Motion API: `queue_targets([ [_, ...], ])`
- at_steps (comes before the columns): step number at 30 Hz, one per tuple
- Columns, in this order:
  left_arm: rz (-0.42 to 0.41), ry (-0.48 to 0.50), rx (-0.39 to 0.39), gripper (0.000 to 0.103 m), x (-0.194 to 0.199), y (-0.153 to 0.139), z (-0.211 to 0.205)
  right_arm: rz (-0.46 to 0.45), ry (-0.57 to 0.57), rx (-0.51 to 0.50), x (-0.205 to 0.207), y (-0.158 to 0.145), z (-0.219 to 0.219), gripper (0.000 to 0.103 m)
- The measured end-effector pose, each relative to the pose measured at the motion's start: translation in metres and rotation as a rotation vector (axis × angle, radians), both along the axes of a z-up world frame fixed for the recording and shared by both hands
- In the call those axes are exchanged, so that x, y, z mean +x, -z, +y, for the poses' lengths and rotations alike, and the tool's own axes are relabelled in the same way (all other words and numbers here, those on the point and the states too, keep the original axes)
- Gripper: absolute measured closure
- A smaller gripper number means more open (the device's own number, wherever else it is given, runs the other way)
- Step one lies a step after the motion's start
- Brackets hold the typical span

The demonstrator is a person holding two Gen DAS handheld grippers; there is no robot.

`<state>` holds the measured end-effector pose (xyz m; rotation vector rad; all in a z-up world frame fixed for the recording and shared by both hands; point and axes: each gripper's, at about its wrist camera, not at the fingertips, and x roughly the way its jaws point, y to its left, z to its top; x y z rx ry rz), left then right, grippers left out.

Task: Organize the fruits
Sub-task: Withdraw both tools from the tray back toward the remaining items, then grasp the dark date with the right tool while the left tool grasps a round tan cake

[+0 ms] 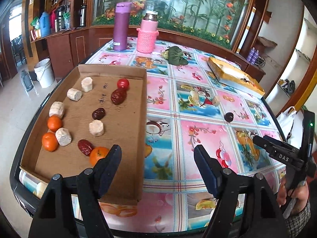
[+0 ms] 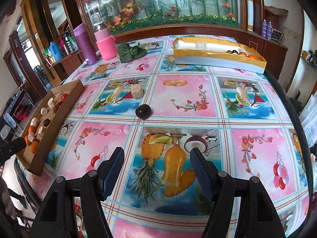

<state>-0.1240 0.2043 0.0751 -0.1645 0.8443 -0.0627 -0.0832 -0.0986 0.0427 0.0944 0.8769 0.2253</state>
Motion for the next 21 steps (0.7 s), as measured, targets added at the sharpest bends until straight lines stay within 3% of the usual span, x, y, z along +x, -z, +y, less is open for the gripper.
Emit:
queue_targets([
  [12, 0.065, 0.033, 0.033, 0.028, 0.031, 0.023, -0.021, 0.028, -0.074, -0.072, 0.028, 0.027, 0.025, 0.03],
  [19, 0.088, 0.012, 0.061, 0.025, 0.059, 0.032, -0.028, 0.036, -0.058, -0.04, 0.062, 0.024, 0.026, 0.03],
  [21, 0.095, 0.003, 0.063, 0.025, 0.065, 0.032, -0.029, 0.028, -0.066, -0.048, 0.074, 0.025, 0.033, 0.039],
])
